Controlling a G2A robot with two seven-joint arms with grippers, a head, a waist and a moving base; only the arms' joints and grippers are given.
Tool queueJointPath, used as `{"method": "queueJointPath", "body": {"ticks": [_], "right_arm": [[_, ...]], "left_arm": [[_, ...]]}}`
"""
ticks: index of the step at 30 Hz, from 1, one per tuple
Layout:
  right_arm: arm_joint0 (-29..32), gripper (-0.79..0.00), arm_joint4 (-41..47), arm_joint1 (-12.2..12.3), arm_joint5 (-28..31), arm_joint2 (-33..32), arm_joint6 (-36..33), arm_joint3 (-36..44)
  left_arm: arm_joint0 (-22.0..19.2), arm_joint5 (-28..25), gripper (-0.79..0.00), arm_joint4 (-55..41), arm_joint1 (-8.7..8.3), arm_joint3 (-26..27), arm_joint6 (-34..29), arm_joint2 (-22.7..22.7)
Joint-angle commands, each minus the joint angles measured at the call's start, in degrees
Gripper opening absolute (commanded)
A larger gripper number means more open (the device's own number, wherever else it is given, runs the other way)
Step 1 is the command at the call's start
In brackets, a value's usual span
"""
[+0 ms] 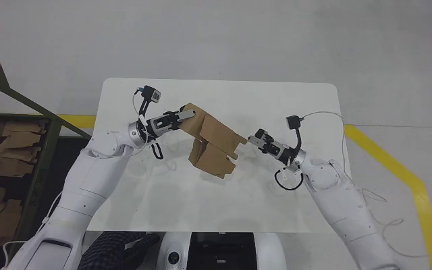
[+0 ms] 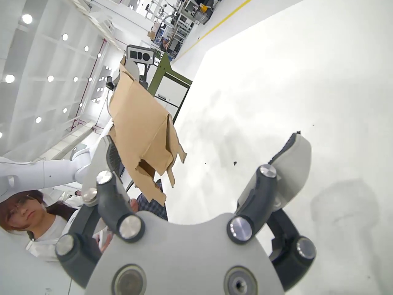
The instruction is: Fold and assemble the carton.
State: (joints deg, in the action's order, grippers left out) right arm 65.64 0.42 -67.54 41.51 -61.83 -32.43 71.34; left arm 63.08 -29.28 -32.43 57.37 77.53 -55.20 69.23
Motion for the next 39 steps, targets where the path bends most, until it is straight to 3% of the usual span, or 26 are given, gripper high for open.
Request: {"method": "queueJointPath", "body": {"ticks": [1,5,10,13,15,18,23,36,39], "right_arm": [[-0.7,0.000,1.8,-0.4,0.4,1.3,-0.7,-0.8],[-2.1,0.000,4.7,-1.2,1.4,4.1,-2.6,-2.3],[-3.3,-0.065,9.7,-2.1,3.2,6.8,-5.5,-3.9],[-4.1,0.000,11.1,-2.4,4.1,7.9,-7.1,-4.9],[-4.4,-0.006,12.5,-2.6,4.7,8.5,-7.8,-5.3],[-5.0,-0.108,14.6,-2.9,5.5,9.1,-9.4,-6.0],[-5.5,-0.400,17.0,-3.0,6.6,9.3,-11.4,-6.5],[-4.7,-0.443,26.3,-1.8,7.8,6.7,-20.4,-6.1],[-4.4,-0.502,27.2,-1.5,7.6,6.1,-21.7,-5.7]], "left_arm": [[0.0,0.0,-0.785,0.0,0.00,0.0,0.0,0.0],[0.0,0.0,-0.785,0.0,0.00,0.0,0.0,0.0],[0.0,0.0,-0.785,0.0,0.00,0.0,0.0,0.0],[0.0,0.0,-0.785,0.0,0.00,0.0,0.0,0.0],[0.0,0.0,-0.785,0.0,0.00,0.0,0.0,0.0],[0.0,0.0,-0.785,0.0,0.00,0.0,0.0,0.0],[0.0,0.0,-0.785,0.0,0.00,0.0,0.0,0.0],[0.0,0.0,-0.785,0.0,0.00,0.0,0.0,0.0],[0.0,0.0,-0.785,0.0,0.00,0.0,0.0,0.0]]}}
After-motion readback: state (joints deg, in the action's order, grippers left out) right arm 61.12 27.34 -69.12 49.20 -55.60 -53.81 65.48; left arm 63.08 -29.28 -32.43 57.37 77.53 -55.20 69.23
